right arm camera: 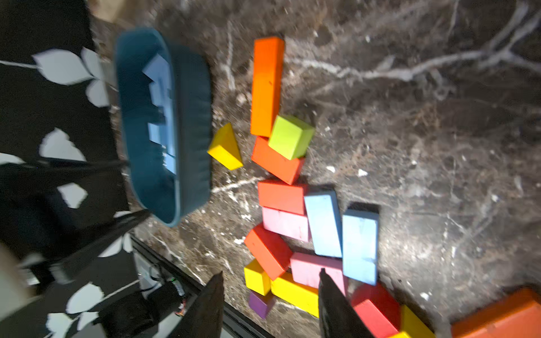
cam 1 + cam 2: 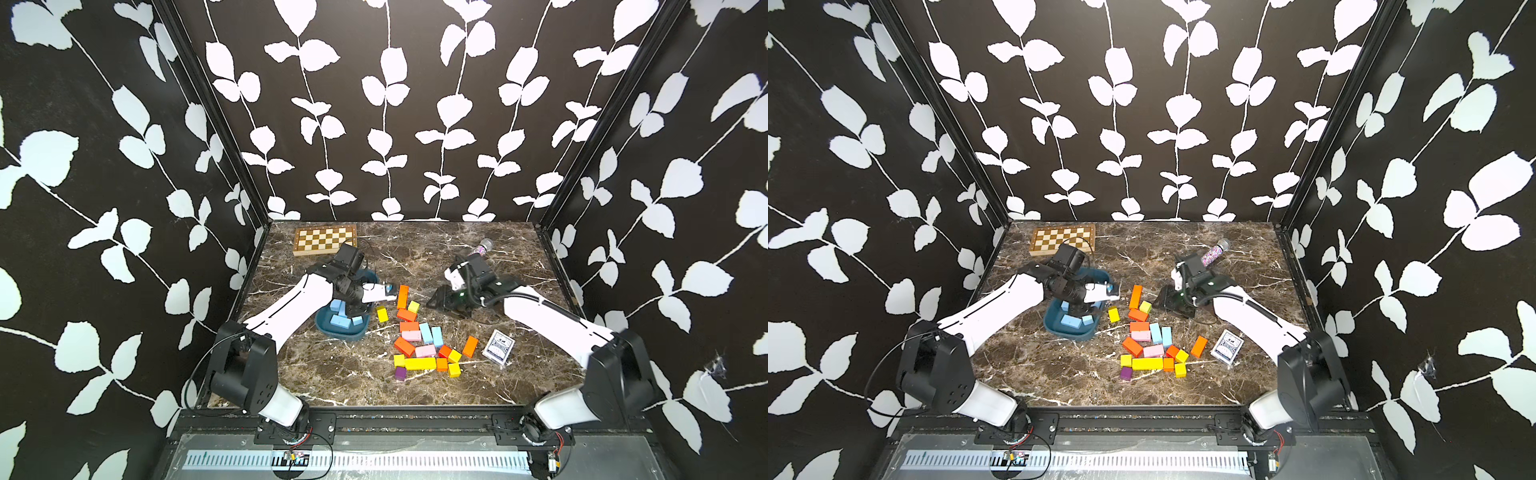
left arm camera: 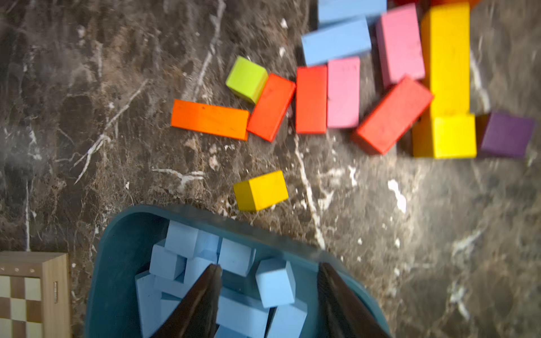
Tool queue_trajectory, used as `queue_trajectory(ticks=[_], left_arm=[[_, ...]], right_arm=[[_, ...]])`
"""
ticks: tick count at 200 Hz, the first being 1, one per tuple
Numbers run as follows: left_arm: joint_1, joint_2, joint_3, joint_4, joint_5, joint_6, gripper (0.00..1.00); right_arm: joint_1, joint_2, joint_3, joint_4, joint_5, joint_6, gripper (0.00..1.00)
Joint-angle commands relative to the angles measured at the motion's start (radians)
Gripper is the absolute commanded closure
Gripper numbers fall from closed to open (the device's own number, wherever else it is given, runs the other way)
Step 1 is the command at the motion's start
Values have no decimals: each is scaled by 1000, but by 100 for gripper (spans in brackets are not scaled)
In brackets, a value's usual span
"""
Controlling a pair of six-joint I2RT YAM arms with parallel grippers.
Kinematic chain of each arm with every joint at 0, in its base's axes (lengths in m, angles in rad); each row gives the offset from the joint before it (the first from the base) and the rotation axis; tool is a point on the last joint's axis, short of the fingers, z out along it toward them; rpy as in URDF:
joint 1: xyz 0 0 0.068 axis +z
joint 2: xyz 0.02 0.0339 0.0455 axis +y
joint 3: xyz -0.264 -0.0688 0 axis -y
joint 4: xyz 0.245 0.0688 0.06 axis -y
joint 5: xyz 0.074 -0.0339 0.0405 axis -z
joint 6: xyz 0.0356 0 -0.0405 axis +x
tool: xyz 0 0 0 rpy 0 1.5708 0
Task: Pick out the blue building blocks
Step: Pick up the building block from the center of the board.
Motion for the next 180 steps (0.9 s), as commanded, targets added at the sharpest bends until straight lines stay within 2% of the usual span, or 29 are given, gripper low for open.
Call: queue_trajectory(ticks=[1,26,61,110,180], left_arm=[[9,-71,-69,137,64,-395,42],[29,-115,-142,197,35,-527,41],[111,-154,-212,263,73,-663,41],[143,-194,-242,282,60,-666,40],[146,-189,-225,272,72,-677,40]], right_arm=[[46,61,46,-274,158,-73,52],[106,132,109,-359,249,-100,54],[162,219,188,-366,264,-140,56],[182,331,278,-348,274,-148,54],[183,416,317,-300,252,-131,54]])
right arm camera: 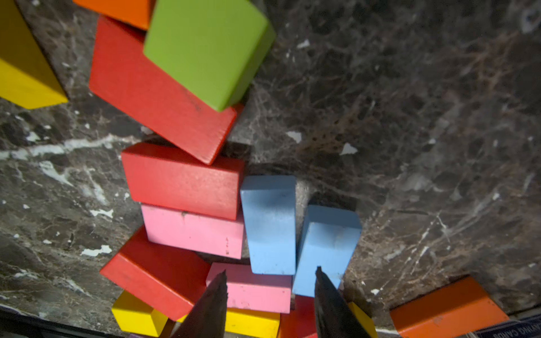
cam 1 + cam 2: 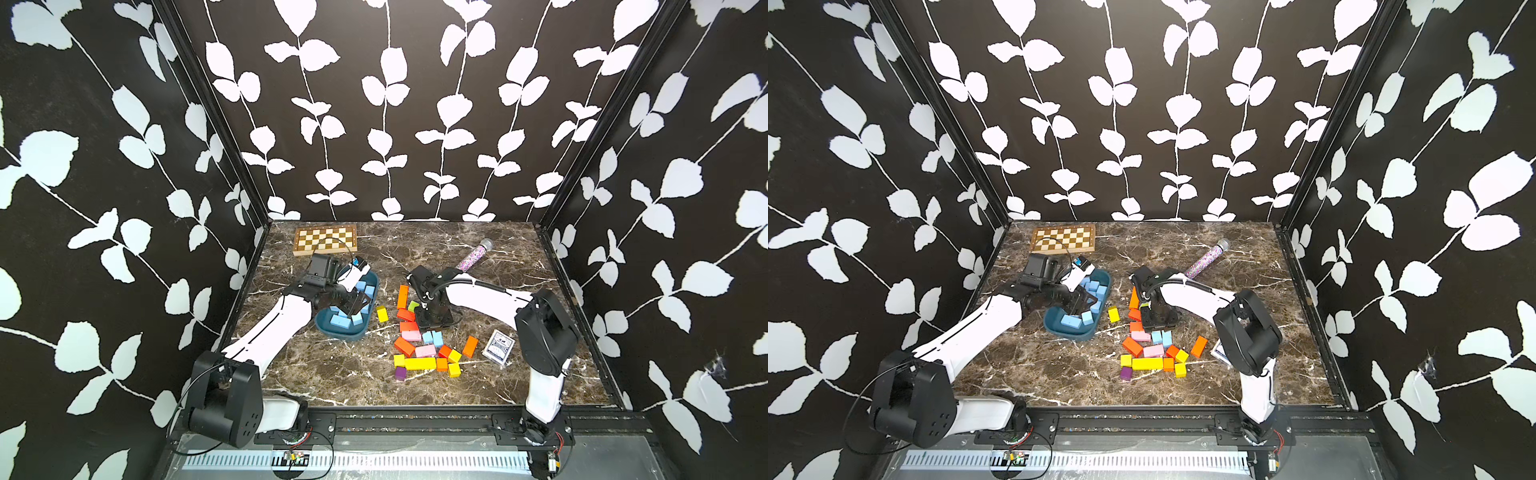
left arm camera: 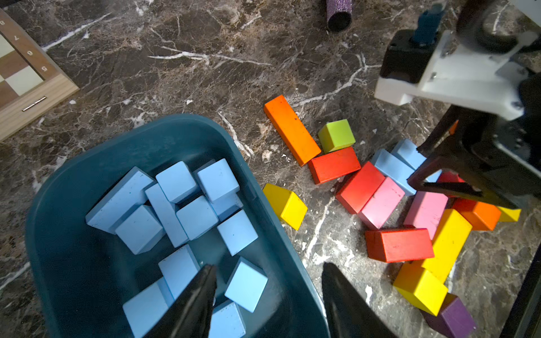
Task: Pick out the blue building blocks
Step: Pick up the building block from the center of the board.
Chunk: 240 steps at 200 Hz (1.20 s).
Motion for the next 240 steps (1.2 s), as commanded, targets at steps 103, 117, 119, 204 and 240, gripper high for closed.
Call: queue_trajectory(ticks=[103,117,119,204,240], left_arm=[[4,-7,6,25,39,-46,41],[4,-12,2,26,38,-40,41],[5,-11,2,26,38,-39,41],[6,-28,-7,22,25,-45,40],[18,-49,-50,47,25,-64,40]], right_arm=[[5,75,-77,83,68,9,64],[5,78,-102,113,59,8,64],[6,80,-114,116,57,8,64],[7,128,31,72,67,-47,60],[9,108,41,16,77,-45,59]])
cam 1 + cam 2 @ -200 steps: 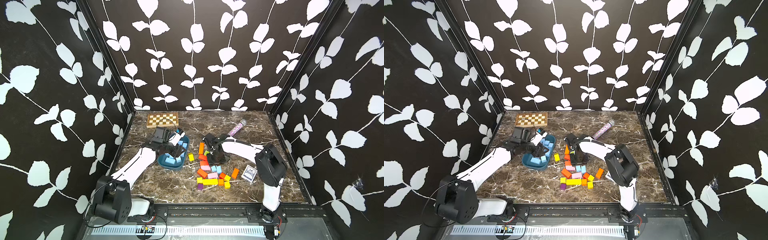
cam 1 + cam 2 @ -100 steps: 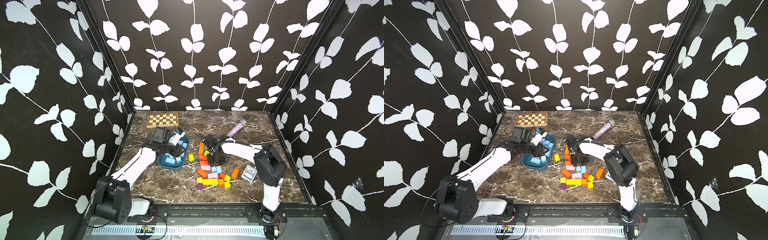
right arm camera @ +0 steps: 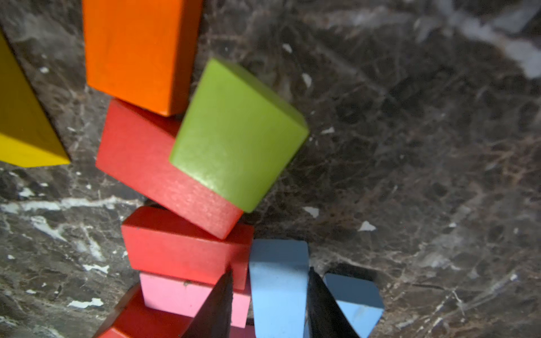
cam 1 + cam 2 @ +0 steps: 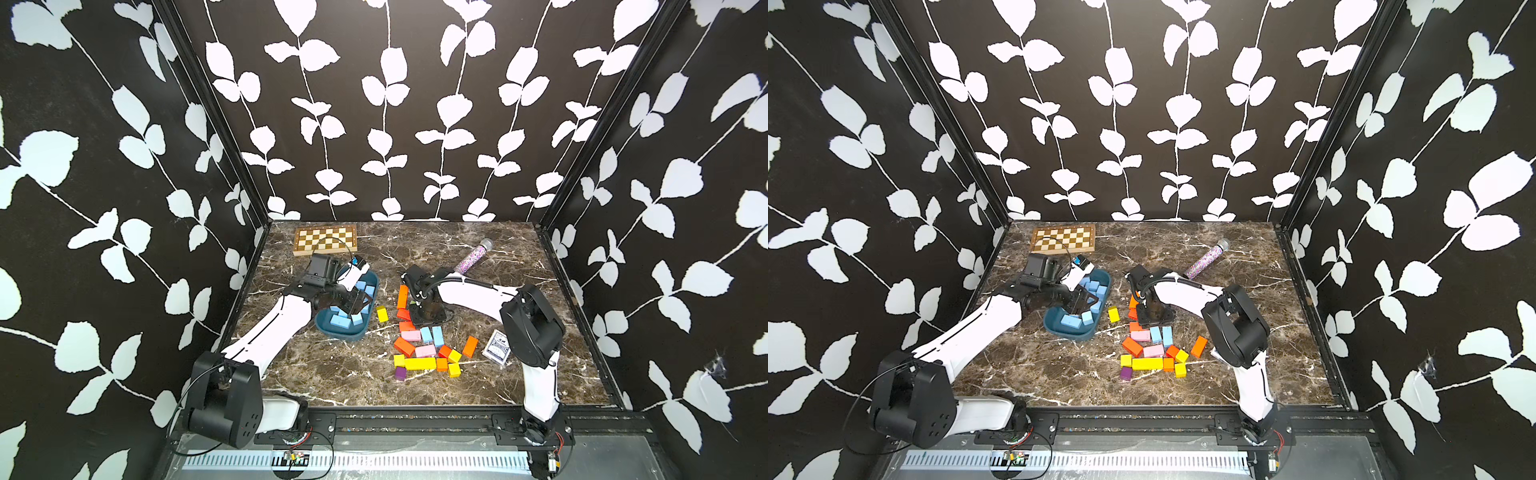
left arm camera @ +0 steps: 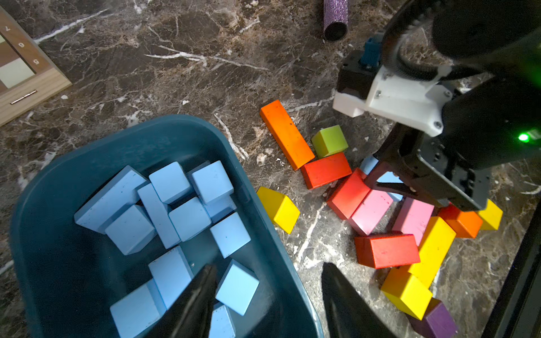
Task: Pick out the blue building blocks
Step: Pick up the building block from the center of the board.
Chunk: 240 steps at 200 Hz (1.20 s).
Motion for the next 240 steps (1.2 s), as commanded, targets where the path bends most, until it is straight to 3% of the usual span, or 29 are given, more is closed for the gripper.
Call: queue_trajectory(ticks=[1,95,122,163,215,240], left_arm=[[11,-40,-39,31,4,-21,40],[12,-99,-117,74,28,-69,40],[12,-115,-126,69,24,-72,40],[18,-142,-147,63,21,-70,40],[23,-143,-157,75,28,-76,40],[24,-156,-156,69,35,-65,41]], right_arm=[[7,24,0,-60,29,-5,59],[12,17,-85,-90,20,70,61],[23,9,-82,-116,27,84,55],[39,-38,-118,-134,35,98,56],[40,11,-126,-80,27,86,75],[40,-35,-105,-93,63,86,79]])
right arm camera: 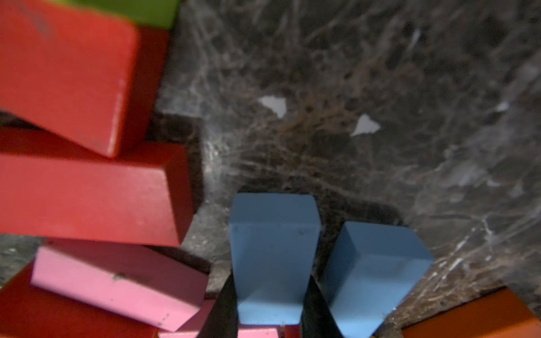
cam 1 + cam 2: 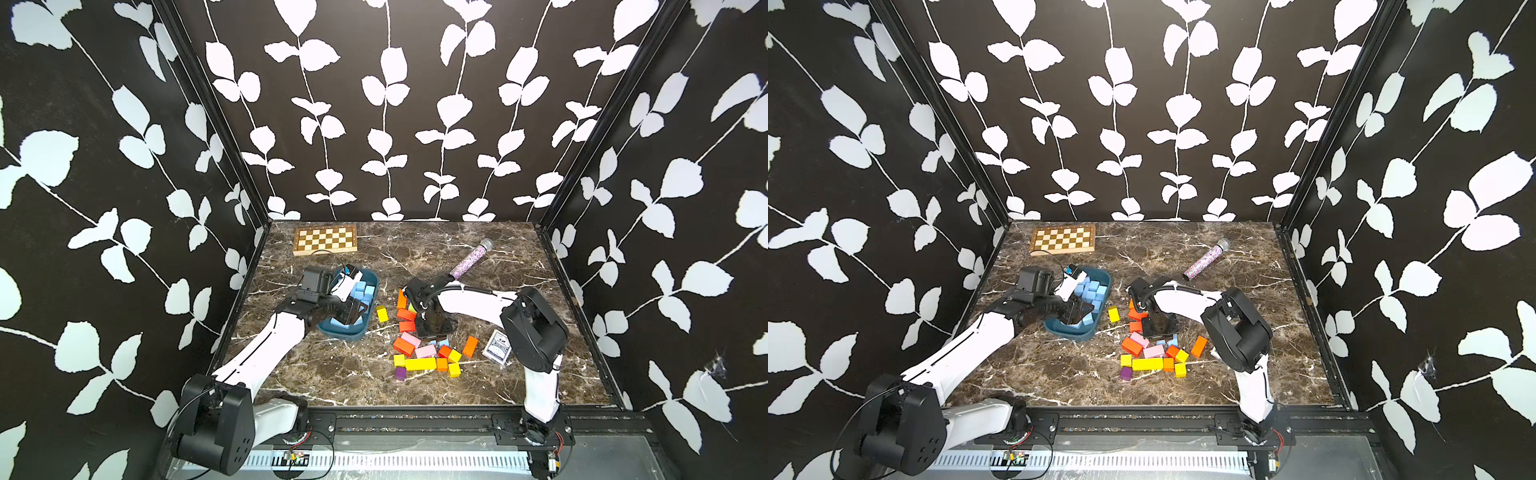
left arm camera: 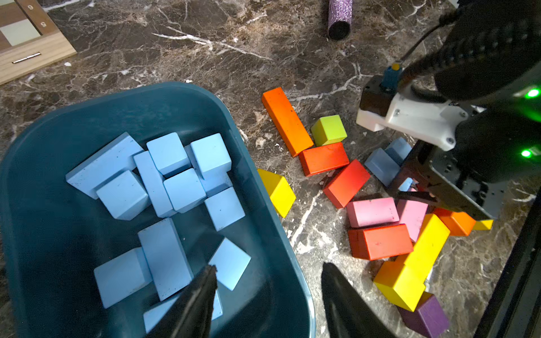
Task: Pick out the blue building blocks
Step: Pick up the building block from the center of the board.
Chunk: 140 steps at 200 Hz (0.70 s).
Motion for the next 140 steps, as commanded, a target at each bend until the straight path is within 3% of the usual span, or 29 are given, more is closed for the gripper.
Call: queue_trajectory(ticks=[1,33,46,68,89,120,140], left_arm=[[7,-37,-9,2,25,6,40],[7,-24,38,-58,111,61,41],[7,-21,59,-59,155,88,40],[7,-42,64,23,337,91,39],[7,-59,29,241,455,-105,38],[6,-58,-90,668,543,-474,37],[1,-61,-111,734,569,-530,36]], right_arm=[[6,-7,0,-29,56,3,79],[6,-158,-8,67,31,-15,83],[6,-234,-60,208,-41,-35,84],[6,-355,-187,509,-138,-52,86],[5,-455,-274,688,-185,-92,90],[5,-526,-370,961,-390,-203,92],[5,-540,-394,1043,-486,-256,91]])
